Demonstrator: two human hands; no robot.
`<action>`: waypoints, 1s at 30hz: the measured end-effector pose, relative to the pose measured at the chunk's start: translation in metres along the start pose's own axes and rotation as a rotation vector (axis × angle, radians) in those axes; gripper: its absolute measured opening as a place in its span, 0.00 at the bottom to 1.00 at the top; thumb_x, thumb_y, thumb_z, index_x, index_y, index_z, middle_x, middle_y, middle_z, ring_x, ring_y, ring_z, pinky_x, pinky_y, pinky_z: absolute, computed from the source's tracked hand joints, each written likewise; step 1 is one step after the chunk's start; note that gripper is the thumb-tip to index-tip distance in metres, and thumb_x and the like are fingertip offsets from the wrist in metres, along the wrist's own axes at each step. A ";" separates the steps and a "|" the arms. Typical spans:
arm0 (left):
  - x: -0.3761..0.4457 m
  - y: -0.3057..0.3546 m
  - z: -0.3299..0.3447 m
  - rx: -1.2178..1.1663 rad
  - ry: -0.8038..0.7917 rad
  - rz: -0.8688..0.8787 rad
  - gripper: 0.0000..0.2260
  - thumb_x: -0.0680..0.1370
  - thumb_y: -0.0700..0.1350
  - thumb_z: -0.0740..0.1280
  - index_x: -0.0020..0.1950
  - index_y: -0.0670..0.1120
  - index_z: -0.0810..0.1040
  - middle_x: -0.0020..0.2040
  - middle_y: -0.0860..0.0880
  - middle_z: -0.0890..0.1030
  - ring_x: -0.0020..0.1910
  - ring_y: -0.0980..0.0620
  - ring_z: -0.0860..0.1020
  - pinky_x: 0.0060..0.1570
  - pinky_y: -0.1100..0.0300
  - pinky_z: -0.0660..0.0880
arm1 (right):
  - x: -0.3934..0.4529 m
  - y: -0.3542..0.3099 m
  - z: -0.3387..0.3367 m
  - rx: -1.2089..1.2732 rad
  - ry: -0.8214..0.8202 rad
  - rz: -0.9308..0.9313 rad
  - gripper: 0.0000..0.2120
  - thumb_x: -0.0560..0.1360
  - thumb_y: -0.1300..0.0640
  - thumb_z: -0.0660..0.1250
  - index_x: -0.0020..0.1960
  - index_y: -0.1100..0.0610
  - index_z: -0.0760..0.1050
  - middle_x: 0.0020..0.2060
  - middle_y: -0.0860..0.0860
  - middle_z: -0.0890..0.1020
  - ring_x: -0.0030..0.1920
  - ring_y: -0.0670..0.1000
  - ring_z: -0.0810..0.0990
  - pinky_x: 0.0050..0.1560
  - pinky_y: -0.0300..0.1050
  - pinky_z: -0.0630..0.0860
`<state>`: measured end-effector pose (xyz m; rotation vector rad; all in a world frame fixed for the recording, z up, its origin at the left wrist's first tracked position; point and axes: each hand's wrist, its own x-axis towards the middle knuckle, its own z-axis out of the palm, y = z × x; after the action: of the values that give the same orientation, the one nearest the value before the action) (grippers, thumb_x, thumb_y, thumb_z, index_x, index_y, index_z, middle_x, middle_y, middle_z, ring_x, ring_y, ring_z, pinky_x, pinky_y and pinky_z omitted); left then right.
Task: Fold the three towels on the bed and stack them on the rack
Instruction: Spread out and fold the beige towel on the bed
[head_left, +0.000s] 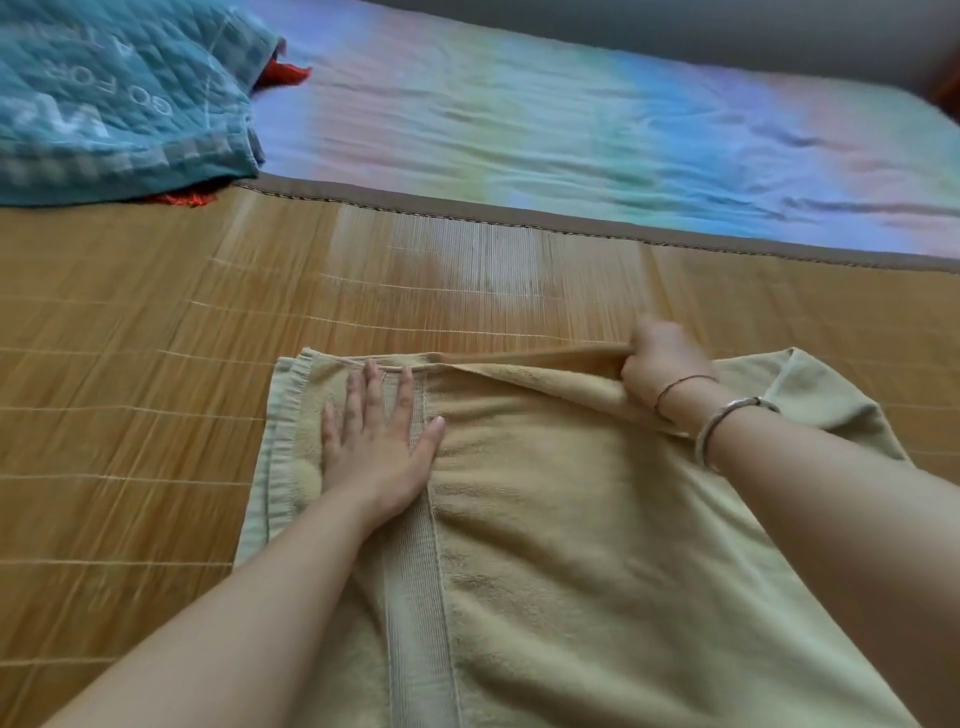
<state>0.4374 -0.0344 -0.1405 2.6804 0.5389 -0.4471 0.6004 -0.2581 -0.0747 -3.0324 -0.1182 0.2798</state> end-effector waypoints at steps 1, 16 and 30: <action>0.001 0.000 0.001 -0.004 -0.004 -0.003 0.31 0.78 0.66 0.39 0.73 0.58 0.26 0.71 0.50 0.22 0.70 0.50 0.23 0.66 0.49 0.25 | 0.007 0.006 -0.006 0.040 0.098 0.071 0.09 0.75 0.66 0.60 0.54 0.60 0.71 0.54 0.61 0.77 0.54 0.63 0.77 0.49 0.50 0.73; -0.008 0.090 0.010 0.006 0.387 0.122 0.18 0.80 0.46 0.58 0.71 0.48 0.67 0.73 0.44 0.61 0.72 0.44 0.59 0.73 0.49 0.57 | -0.007 0.110 -0.007 0.111 0.031 -0.280 0.11 0.71 0.64 0.62 0.51 0.53 0.69 0.53 0.52 0.72 0.54 0.56 0.76 0.56 0.55 0.72; 0.041 0.194 0.050 -0.149 0.030 0.020 0.26 0.77 0.67 0.52 0.74 0.70 0.49 0.68 0.56 0.53 0.68 0.42 0.53 0.71 0.47 0.47 | 0.050 0.187 -0.023 -0.476 -0.101 -0.303 0.19 0.73 0.53 0.62 0.63 0.51 0.67 0.60 0.50 0.75 0.68 0.54 0.66 0.74 0.59 0.50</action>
<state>0.5434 -0.2090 -0.1435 2.5515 0.5317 -0.3471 0.6665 -0.4418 -0.0797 -3.3889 -0.7451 0.4306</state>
